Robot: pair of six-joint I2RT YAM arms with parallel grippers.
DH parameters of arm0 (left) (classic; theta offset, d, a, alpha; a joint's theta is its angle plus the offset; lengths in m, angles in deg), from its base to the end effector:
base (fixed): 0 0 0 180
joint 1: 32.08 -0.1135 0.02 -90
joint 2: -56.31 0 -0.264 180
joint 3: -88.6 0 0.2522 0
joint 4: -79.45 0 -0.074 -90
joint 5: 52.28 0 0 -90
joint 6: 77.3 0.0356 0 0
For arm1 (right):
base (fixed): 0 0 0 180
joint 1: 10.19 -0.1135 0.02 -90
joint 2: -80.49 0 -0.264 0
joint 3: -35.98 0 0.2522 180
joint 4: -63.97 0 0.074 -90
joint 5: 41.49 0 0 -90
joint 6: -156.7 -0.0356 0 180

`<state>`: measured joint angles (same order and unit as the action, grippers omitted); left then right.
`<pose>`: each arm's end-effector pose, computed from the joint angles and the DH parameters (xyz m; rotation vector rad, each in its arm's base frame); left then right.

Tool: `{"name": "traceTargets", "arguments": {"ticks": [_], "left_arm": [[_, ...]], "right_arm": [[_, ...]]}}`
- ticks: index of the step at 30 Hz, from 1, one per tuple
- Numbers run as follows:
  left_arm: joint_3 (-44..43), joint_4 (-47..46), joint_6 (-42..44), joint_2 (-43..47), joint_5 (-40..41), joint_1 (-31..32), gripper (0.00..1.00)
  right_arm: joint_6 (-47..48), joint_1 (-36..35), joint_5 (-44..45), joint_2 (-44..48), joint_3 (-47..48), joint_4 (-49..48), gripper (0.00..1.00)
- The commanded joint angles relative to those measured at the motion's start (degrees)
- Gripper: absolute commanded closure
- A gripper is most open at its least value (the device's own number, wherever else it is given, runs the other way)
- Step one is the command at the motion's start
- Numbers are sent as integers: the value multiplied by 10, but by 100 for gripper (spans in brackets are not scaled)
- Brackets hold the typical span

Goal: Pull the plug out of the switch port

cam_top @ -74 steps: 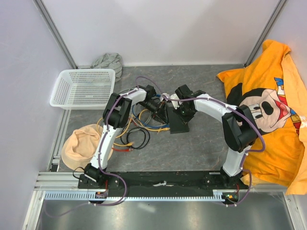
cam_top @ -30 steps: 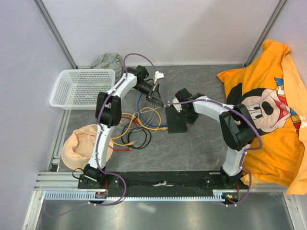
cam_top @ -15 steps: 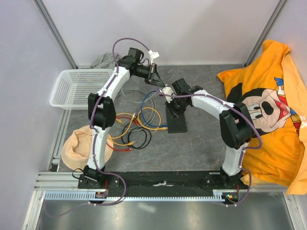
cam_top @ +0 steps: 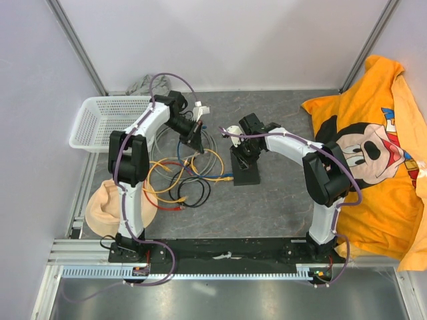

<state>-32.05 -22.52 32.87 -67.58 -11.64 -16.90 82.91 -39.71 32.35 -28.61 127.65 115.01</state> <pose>0.4115 -0.1397 0.2223 0.9095 2.5423 -1.2298 0.3316 0.1992 0.1868 -1.1440 2.5207 0.4512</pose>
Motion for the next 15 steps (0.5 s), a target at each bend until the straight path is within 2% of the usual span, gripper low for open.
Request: {"name": "traceTargets", "arguments": {"ticks": [1, 4, 8, 10, 13, 15], "left_arm": [[16, 63, 114, 49, 125, 0, 98], [26, 73, 116, 45, 180, -1, 98], [52, 91, 122, 40, 188, -2, 98], [74, 116, 152, 57, 154, -4, 99], [159, 123, 211, 95, 71, -11, 98], [205, 90, 205, 120, 42, -11, 81]], "right_arm": [[-10, -3, 7, -1, 0, 5, 71], [-11, -3, 8, -3, 0, 6, 71], [-15, -4, 18, -3, -3, 5, 71], [-14, -4, 22, -1, -7, 8, 71], [-13, -4, 25, 7, -18, 6, 71], [-16, -4, 27, 9, -23, 4, 70]]}}
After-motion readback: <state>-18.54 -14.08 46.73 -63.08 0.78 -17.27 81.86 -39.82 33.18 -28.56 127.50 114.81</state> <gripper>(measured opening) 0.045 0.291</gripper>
